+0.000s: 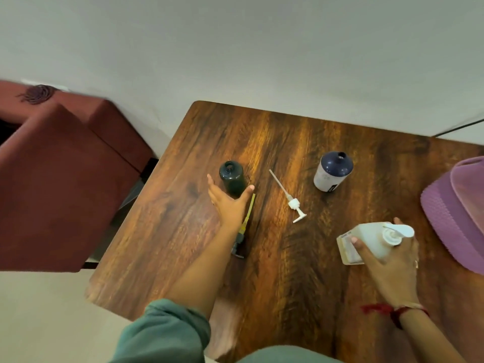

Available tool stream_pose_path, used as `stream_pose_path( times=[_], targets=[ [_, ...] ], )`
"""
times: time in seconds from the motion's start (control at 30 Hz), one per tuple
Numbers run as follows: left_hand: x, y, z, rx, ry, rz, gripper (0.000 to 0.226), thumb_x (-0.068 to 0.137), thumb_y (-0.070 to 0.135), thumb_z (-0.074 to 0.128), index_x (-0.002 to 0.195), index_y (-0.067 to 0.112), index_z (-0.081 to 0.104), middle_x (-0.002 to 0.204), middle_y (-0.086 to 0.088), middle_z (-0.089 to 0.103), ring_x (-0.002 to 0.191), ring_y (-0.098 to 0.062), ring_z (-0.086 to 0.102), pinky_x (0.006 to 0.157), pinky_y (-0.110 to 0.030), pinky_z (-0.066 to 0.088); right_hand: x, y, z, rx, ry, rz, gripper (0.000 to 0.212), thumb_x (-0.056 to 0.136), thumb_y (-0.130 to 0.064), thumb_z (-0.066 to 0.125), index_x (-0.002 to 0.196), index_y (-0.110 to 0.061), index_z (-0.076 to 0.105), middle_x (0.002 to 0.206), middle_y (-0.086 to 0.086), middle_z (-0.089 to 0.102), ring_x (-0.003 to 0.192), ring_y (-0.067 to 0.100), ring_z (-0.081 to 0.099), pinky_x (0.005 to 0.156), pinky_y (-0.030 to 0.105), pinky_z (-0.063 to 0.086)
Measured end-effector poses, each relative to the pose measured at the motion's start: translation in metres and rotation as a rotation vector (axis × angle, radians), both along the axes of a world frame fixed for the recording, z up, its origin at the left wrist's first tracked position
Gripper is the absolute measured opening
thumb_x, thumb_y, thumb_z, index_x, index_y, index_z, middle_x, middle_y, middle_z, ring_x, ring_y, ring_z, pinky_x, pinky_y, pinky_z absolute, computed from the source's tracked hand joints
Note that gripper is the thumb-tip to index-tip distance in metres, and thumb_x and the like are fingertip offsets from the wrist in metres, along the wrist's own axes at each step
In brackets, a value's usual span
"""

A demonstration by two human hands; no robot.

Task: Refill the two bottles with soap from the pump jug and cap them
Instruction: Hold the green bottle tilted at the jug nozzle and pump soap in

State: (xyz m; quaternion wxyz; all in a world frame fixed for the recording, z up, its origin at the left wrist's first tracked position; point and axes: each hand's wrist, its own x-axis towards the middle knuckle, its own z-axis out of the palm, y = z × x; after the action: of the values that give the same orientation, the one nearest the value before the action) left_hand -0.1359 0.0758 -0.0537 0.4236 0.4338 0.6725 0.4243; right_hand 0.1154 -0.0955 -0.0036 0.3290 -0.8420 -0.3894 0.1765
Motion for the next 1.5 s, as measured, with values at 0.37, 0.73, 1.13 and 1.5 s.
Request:
stream_pose_path(
  times=[0.37,0.73,1.13,1.5],
  targets=[
    [-0.009,0.035,-0.011,0.08,0.032,0.023,0.068,0.065,0.048,0.079,0.117,0.015,0.05,0.12,-0.001,0.056,0.111,-0.014,0.053,0.098,-0.043,0.045,0.001,0.0,-0.007,0.042,0.036,-0.008,0.079,0.073,-0.031,0.078,0.138,-0.011,0.038,0.139,0.012,0.039,0.123,0.027,0.04,0.097,0.036,0.036],
    [0.042,-0.068,0.01,0.199,-0.024,-0.44,0.065,0.066,0.045,0.08,0.12,0.028,0.049,0.121,0.007,0.056,0.114,-0.011,0.054,0.098,-0.04,0.047,0.005,-0.006,-0.008,0.008,0.008,0.045,0.094,0.063,-0.036,0.085,0.138,-0.011,0.035,0.143,0.008,0.035,0.129,0.026,0.038,0.098,0.036,0.04],
    [0.079,-0.086,0.007,0.188,0.151,-0.655,0.065,0.067,0.049,0.079,0.118,0.02,0.05,0.115,0.006,0.053,0.109,-0.005,0.052,0.089,-0.015,0.044,0.017,-0.01,-0.007,-0.01,-0.138,0.14,0.081,0.069,-0.04,0.078,0.135,-0.013,0.039,0.126,0.007,0.05,0.111,0.026,0.054,0.084,0.035,0.05],
    [0.081,-0.121,-0.005,0.261,0.175,-0.798,0.069,0.064,0.057,0.072,0.122,0.036,0.041,0.121,0.015,0.049,0.115,-0.002,0.047,0.092,-0.02,0.043,0.022,-0.041,-0.015,0.035,-0.176,0.305,0.081,0.066,-0.047,0.072,0.134,-0.014,0.043,0.124,0.002,0.053,0.109,0.018,0.055,0.083,0.035,0.052]
  ],
)
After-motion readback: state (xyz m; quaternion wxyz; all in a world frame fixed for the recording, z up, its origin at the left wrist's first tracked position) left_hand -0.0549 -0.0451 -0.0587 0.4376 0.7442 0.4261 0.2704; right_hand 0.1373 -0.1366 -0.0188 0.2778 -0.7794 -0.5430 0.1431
